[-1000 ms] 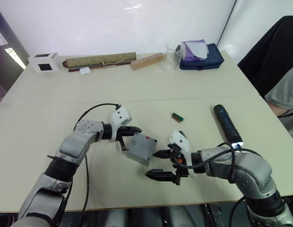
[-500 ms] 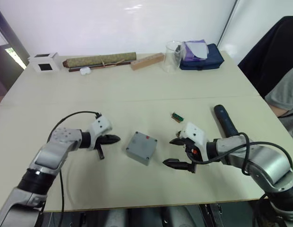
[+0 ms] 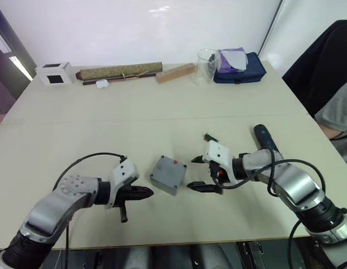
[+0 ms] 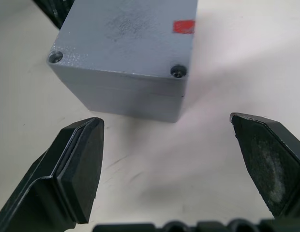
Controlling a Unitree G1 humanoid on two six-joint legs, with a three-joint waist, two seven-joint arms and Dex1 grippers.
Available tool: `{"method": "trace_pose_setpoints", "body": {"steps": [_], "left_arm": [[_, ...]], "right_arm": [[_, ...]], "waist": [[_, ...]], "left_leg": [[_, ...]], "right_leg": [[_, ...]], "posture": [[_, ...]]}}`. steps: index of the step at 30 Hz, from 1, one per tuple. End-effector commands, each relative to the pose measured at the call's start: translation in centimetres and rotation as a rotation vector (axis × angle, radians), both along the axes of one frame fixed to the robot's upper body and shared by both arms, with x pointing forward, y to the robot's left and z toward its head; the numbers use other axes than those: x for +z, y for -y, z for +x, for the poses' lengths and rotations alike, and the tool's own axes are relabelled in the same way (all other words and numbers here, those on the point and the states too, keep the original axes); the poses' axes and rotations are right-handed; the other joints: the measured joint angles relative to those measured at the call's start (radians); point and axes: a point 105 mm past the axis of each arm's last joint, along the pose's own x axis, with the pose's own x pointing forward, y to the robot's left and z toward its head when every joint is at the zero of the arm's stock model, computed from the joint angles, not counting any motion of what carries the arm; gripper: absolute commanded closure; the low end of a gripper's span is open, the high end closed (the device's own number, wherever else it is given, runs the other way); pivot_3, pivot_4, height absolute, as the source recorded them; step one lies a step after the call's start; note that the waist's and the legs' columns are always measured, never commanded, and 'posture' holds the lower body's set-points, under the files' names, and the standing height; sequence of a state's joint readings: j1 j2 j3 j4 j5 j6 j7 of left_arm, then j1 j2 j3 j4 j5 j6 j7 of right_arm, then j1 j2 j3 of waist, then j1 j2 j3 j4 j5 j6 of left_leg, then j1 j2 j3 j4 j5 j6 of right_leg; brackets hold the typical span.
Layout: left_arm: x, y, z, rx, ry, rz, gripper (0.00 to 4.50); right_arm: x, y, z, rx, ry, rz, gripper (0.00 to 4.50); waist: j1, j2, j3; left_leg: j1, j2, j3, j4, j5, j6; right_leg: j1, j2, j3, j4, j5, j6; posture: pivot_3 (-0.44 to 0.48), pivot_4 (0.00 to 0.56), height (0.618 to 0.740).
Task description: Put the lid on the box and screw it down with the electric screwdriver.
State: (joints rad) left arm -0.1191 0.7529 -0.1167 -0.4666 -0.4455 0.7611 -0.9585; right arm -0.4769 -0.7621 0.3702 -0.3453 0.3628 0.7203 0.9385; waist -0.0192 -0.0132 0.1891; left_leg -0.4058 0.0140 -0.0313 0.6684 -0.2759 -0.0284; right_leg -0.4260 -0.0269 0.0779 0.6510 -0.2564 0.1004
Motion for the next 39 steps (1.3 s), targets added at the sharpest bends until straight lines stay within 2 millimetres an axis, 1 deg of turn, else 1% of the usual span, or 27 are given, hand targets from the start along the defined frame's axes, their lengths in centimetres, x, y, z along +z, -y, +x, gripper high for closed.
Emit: {"method": "trace_pose_setpoints", "body": {"steps": [1,6,11,15,18,28,32,39], "left_arm": [[0.3,0.6,0.3,-0.006,0.027,-0.005,4.50],[0.6,1.3,2.8,0.045,0.106,-0.004,4.50],[1.4,1.3,4.3,0.068,0.145,-0.012,4.50],[1.2,1.4,4.3,0.038,0.140,-0.004,4.50],[1.5,1.6,4.8,0.044,0.159,-0.015,4.50],[1.5,2.1,5.5,0.053,0.185,-0.026,4.50],[1.7,2.0,5.8,0.059,0.194,-0.028,4.50],[2.2,1.4,5.8,0.069,0.197,-0.034,4.50]], "right_arm": [[0.7,-0.6,-0.2,0.043,0.034,0.015,0.02],[0.5,-0.8,-0.6,0.045,0.020,0.018,0.02],[0.1,-1.1,-1.2,0.031,-0.013,0.034,0.02],[-0.4,-0.9,-1.4,-0.016,-0.021,0.026,0.02],[-0.2,-1.2,-1.7,-0.031,-0.032,0.045,0.02],[0.3,-1.7,-2.7,-0.025,-0.052,0.074,0.02],[0.4,-1.9,-3.0,-0.022,-0.065,0.077,0.02],[0.5,-1.9,-3.2,-0.036,-0.074,0.080,0.02]], "waist": [[0.000,0.000,0.000],[0.004,0.000,0.000],[0.004,0.000,0.000],[0.001,0.000,0.000],[0.002,0.000,0.000],[0.003,0.000,0.000],[0.003,0.000,0.000],[0.003,0.000,0.000]], "left_leg": [[0.000,0.000,0.000,0.000,0.000,0.000],[0.000,-0.001,0.000,0.000,0.000,0.000],[0.000,-0.001,0.000,0.000,0.000,0.000],[0.000,-0.001,0.000,0.000,0.000,0.000],[0.000,-0.001,-0.001,0.000,0.000,0.000],[0.000,-0.001,-0.001,0.000,0.000,0.000],[0.000,-0.001,-0.001,0.000,0.000,0.000],[0.000,-0.001,-0.001,0.000,0.000,0.000]], "right_leg": [[0.000,0.000,0.000,0.000,0.000,0.000],[0.000,0.000,0.000,0.000,0.000,0.000],[0.000,0.000,0.000,0.000,0.000,0.000],[0.000,0.000,0.000,0.000,0.000,0.000],[0.000,0.000,0.000,0.000,0.000,0.000],[0.000,0.000,0.000,0.001,0.000,0.000],[0.000,0.000,0.000,0.001,0.000,0.000],[0.000,0.000,0.000,0.001,0.000,0.000]], "posture": [[0.000,0.150,0.740],[0.000,0.150,0.740],[0.000,0.150,0.740],[0.000,0.150,0.740],[0.000,0.150,0.740],[0.000,0.150,0.740],[0.000,0.150,0.740],[0.000,0.150,0.740]]}}
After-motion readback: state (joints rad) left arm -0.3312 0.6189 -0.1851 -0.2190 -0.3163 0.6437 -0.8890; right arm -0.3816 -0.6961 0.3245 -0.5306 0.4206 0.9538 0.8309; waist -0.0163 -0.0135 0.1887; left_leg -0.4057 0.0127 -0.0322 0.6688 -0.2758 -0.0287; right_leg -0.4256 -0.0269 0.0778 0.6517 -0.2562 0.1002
